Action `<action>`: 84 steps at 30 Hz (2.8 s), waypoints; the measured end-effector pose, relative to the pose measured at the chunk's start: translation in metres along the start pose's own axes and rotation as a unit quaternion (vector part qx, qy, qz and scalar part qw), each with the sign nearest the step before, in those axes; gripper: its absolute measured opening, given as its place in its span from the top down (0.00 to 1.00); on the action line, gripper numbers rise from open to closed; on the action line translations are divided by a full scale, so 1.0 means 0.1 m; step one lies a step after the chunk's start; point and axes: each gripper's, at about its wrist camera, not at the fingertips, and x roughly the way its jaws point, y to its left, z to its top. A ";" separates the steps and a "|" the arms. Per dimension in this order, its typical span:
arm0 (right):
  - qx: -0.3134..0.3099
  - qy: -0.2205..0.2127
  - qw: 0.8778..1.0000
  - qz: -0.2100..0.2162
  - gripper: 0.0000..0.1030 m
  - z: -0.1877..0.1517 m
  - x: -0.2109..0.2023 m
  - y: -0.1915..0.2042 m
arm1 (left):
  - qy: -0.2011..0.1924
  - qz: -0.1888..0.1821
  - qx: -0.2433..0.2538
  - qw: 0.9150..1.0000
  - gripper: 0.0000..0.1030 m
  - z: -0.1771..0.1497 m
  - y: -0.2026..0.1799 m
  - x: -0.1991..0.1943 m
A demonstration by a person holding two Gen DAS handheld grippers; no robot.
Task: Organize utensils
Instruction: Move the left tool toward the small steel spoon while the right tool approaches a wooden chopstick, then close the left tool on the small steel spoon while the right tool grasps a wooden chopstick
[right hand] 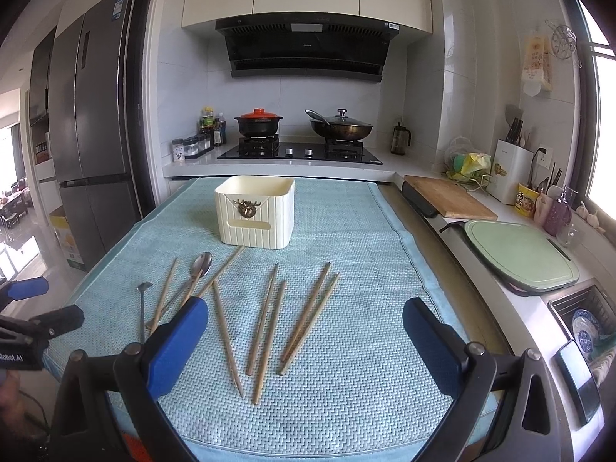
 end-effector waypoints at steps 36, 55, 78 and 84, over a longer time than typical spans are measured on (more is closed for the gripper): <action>0.086 0.177 0.980 0.004 0.58 -0.36 2.77 -0.51 | 0.101 0.109 -0.110 0.983 0.01 0.03 1.00 1.85; 0.024 0.189 0.981 -0.040 0.63 -0.22 2.97 -0.34 | 0.141 0.145 -0.110 0.973 0.01 0.29 1.27 2.39; 0.045 0.198 0.979 0.012 0.94 -0.12 3.14 -0.39 | 0.070 0.069 -0.081 0.992 0.96 0.48 1.23 2.49; 0.112 0.217 0.967 0.072 0.94 -0.09 3.21 -0.61 | 0.052 0.066 -0.087 0.993 0.96 0.48 1.27 2.40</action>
